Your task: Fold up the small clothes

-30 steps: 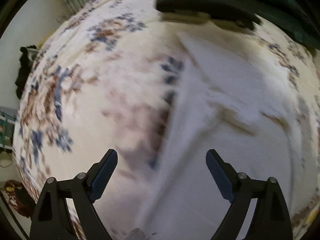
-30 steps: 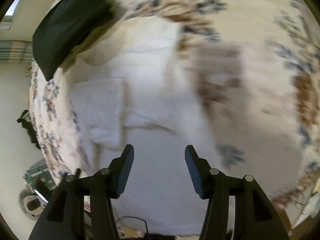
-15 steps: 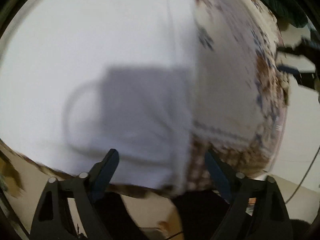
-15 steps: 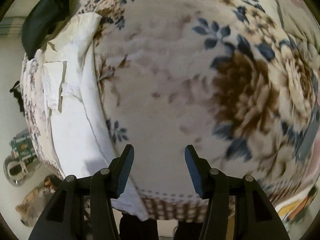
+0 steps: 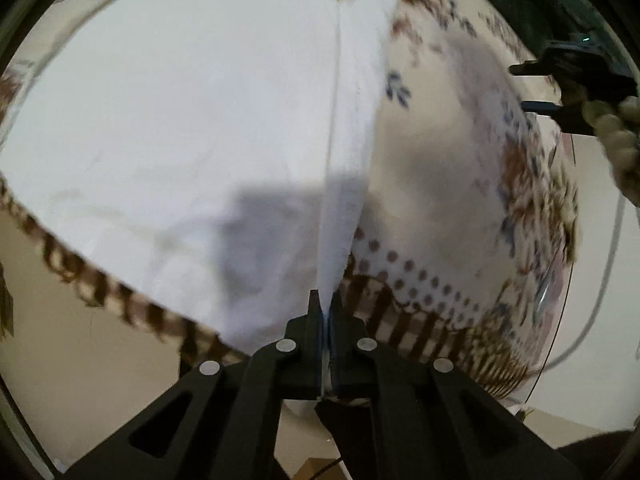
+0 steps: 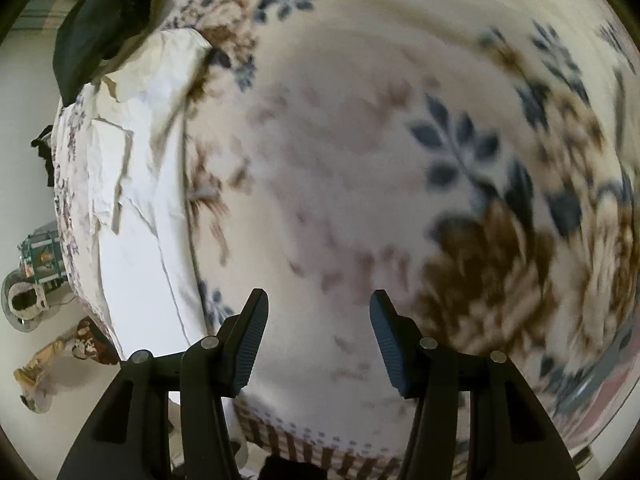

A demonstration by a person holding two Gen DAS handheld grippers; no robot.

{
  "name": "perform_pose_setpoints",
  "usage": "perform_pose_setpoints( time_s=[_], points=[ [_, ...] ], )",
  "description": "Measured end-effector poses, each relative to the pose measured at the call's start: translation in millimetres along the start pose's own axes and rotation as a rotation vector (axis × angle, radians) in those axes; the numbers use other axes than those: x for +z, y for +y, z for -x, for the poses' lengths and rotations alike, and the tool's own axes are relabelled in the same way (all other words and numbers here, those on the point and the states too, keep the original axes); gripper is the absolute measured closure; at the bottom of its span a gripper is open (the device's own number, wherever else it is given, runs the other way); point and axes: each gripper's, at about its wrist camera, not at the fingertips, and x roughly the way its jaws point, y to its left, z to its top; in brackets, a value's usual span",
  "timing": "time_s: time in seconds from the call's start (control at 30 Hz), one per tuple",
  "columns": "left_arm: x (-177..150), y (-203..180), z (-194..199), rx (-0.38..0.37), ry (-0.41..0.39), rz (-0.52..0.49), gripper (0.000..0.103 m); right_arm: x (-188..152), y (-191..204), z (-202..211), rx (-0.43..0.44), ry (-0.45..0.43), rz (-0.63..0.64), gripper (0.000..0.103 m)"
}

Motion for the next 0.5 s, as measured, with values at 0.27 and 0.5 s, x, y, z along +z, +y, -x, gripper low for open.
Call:
perform_pose_setpoints(
  time_s=[0.27, 0.5],
  points=[
    [6.0, 17.7, 37.6, 0.018, -0.096, 0.049, 0.103, 109.8, 41.1, -11.3, 0.153, -0.055, -0.039, 0.048],
    [16.7, 41.3, 46.6, 0.056, -0.114, 0.071, 0.103, 188.1, 67.7, -70.5, 0.3, 0.001, -0.184, 0.048]
  ],
)
